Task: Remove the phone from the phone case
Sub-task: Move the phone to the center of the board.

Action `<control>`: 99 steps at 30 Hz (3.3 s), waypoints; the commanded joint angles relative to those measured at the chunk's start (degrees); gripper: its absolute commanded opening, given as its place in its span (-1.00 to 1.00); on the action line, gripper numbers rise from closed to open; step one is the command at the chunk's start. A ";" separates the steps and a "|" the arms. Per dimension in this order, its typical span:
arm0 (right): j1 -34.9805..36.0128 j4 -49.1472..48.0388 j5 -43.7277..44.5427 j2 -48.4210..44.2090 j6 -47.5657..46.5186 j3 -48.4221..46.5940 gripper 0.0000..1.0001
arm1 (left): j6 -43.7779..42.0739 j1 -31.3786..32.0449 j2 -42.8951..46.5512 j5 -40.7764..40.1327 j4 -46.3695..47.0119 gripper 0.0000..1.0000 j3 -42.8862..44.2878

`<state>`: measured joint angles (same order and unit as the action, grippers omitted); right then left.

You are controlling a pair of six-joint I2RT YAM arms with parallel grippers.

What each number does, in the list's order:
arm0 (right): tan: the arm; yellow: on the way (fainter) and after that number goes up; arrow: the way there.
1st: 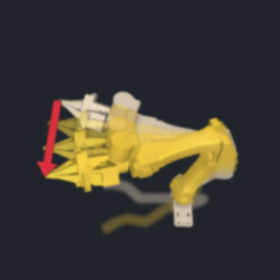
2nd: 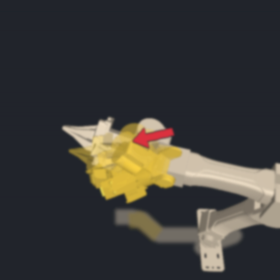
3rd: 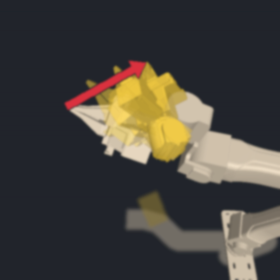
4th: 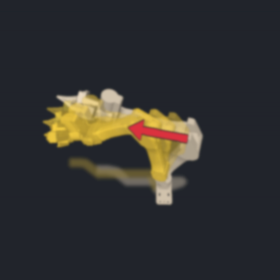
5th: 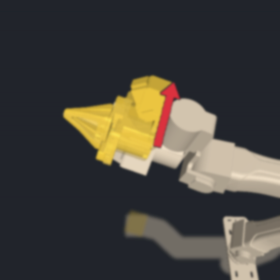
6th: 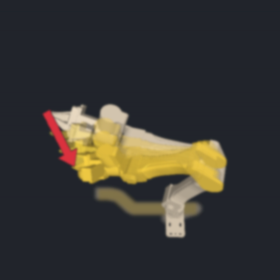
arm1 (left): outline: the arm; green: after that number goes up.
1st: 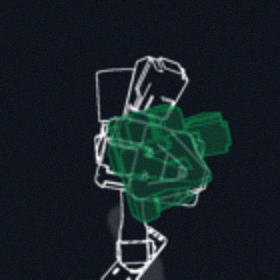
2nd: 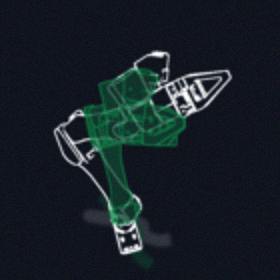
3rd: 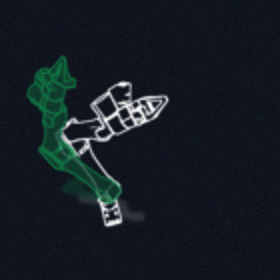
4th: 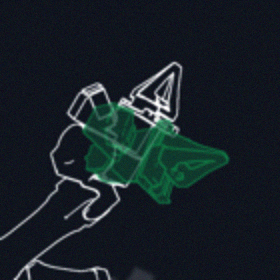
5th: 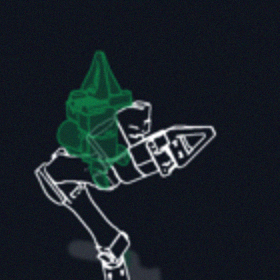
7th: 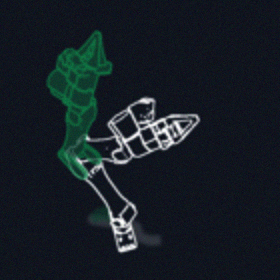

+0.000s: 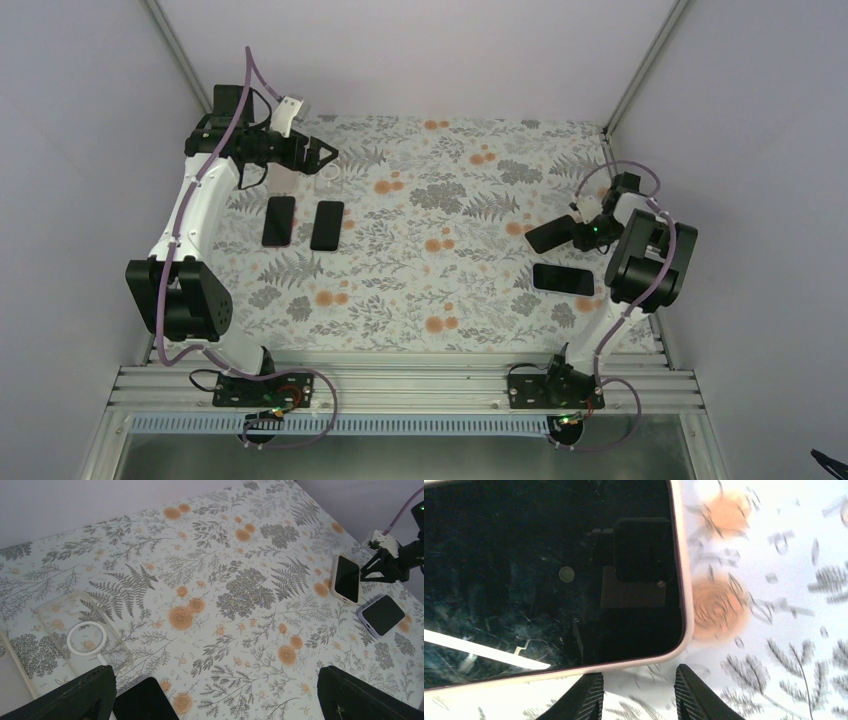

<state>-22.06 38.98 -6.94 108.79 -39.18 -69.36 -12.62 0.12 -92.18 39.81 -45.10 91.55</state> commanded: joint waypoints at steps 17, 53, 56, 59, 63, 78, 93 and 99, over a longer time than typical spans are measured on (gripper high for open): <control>20.30 -1.58 -3.26 11.20 4.95 -8.65 -0.26 | 0.65 -0.12 0.02 2.16 0.20 1.00 2.47; 30.55 9.41 -14.66 16.98 10.28 -30.50 0.99 | 1.56 -0.12 4.22 -2.61 2.30 1.00 -0.20; 31.51 10.39 -14.21 16.37 14.40 -29.27 0.99 | 2.75 -0.12 5.60 -6.34 3.61 1.00 -1.20; 33.25 10.16 -13.77 14.82 17.74 -26.99 0.99 | 4.39 -0.12 6.66 -9.84 5.01 1.00 -2.13; 35.52 7.46 -11.65 12.34 20.04 -22.52 0.99 | 6.43 -0.33 7.11 -13.00 5.59 1.00 -1.91; 42.67 6.22 -10.87 15.34 22.14 -22.25 0.99 | 5.83 -0.47 9.58 -12.76 7.73 1.00 -4.71; 49.99 3.82 -3.83 14.97 22.94 -21.10 0.99 | 6.02 -0.47 8.99 -11.13 8.37 1.00 -5.27; 49.65 1.47 0.71 13.79 25.48 -20.52 0.99 | 5.98 -0.47 8.87 -12.38 8.13 1.00 -5.33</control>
<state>27.68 42.52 -10.22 123.04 -16.14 -91.20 -6.61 -0.16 -83.18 27.57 -38.17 85.91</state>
